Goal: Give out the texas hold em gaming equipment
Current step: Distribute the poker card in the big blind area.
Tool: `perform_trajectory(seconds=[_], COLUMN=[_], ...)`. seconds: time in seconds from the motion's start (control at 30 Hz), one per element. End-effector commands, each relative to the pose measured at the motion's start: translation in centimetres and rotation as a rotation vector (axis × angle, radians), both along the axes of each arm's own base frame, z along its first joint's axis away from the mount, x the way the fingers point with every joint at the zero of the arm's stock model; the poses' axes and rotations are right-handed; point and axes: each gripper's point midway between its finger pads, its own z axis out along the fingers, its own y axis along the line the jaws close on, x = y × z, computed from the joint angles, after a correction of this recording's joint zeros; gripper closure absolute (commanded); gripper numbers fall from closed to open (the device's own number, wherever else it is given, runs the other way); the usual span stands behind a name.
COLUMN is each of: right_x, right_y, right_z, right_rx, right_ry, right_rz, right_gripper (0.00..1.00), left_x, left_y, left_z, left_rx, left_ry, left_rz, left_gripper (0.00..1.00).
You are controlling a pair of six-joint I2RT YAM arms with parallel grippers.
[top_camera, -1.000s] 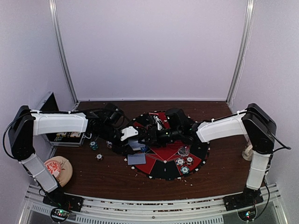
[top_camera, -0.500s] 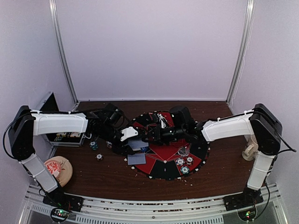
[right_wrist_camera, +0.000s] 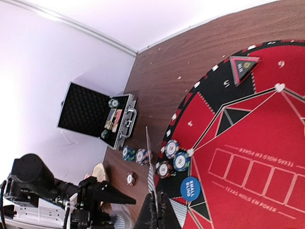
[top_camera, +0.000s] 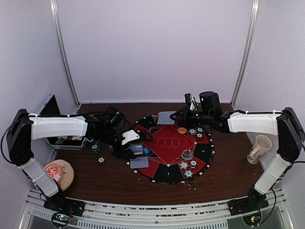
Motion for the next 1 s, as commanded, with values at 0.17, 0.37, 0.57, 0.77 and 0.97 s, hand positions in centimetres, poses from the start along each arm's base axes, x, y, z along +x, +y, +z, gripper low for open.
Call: perform_trajectory(seconds=[0.17, 0.37, 0.57, 0.77, 0.97], right_x=[7.6, 12.6, 16.1, 18.1, 19.2], right_y=[-6.6, -8.0, -9.5, -11.4, -11.9], right_z=[-2.1, -5.0, -8.4, -11.1, -14.1], right_rx=[-0.078, -0.125, -0.148, -0.172, -0.191], right_ry=[0.018, 0.067, 0.133, 0.191, 0.261], right_rz=[-0.237, -0.278, -0.295, -0.312, -0.264], right_gripper=[1.0, 1.0, 1.0, 1.0, 1.0], left_x=[-0.4, -0.5, -0.4, -0.3, -0.3], left_y=[-0.3, -0.3, -0.2, -0.3, -0.4], left_z=[1.5, 1.6, 1.6, 1.7, 1.4], left_rx=[-0.042, -0.043, -0.042, -0.044, -0.04], left_ry=[-0.027, -0.029, -0.033, -0.033, -0.026], left_rz=[-0.022, -0.022, -0.02, -0.022, -0.023], left_gripper=[0.48, 0.48, 0.48, 0.48, 0.48])
